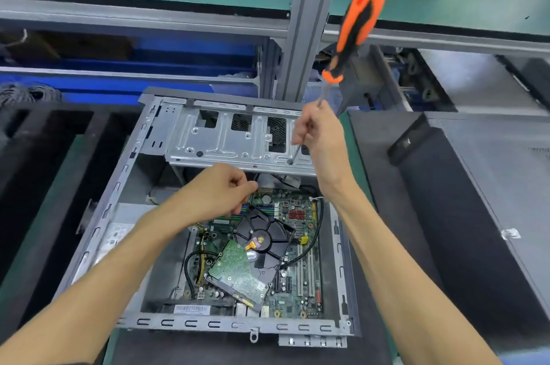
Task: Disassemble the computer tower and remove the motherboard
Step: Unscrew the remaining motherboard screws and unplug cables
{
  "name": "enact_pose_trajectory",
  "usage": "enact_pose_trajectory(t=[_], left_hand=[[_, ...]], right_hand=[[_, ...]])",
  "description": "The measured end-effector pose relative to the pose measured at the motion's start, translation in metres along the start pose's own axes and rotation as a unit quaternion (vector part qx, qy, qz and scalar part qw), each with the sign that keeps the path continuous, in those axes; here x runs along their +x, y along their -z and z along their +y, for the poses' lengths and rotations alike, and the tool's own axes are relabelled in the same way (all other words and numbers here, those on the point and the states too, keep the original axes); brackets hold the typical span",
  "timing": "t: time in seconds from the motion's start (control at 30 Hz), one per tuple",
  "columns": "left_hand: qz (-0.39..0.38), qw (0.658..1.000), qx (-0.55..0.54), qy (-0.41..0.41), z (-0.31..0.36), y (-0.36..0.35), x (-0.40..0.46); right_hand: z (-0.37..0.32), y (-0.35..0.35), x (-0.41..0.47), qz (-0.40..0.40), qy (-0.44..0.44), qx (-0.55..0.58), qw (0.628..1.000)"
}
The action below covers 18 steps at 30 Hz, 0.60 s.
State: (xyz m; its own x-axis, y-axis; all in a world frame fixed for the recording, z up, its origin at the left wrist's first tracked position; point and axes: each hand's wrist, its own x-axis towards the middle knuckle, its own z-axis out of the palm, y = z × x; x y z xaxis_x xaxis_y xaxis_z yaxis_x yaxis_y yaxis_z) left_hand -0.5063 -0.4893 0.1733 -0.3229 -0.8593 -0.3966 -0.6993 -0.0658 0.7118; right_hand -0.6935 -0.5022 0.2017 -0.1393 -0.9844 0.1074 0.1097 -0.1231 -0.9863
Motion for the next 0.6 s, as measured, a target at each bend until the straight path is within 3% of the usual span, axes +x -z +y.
enact_pose_trajectory(t=[0.1,0.27,0.6], left_hand=[[-0.003,1.000,-0.005,0.002,-0.005,-0.003,0.002],[-0.015,1.000,0.003,-0.006,-0.011,-0.008,0.003],[-0.016,1.000,0.011,0.012,-0.024,-0.012,0.010]], right_hand=[[0.004,-0.003,0.000,0.006,0.009,-0.037,0.999],[-0.012,-0.008,0.011,0.004,0.056,0.031,0.998],[0.001,-0.007,0.009,0.006,0.009,0.066,0.998]])
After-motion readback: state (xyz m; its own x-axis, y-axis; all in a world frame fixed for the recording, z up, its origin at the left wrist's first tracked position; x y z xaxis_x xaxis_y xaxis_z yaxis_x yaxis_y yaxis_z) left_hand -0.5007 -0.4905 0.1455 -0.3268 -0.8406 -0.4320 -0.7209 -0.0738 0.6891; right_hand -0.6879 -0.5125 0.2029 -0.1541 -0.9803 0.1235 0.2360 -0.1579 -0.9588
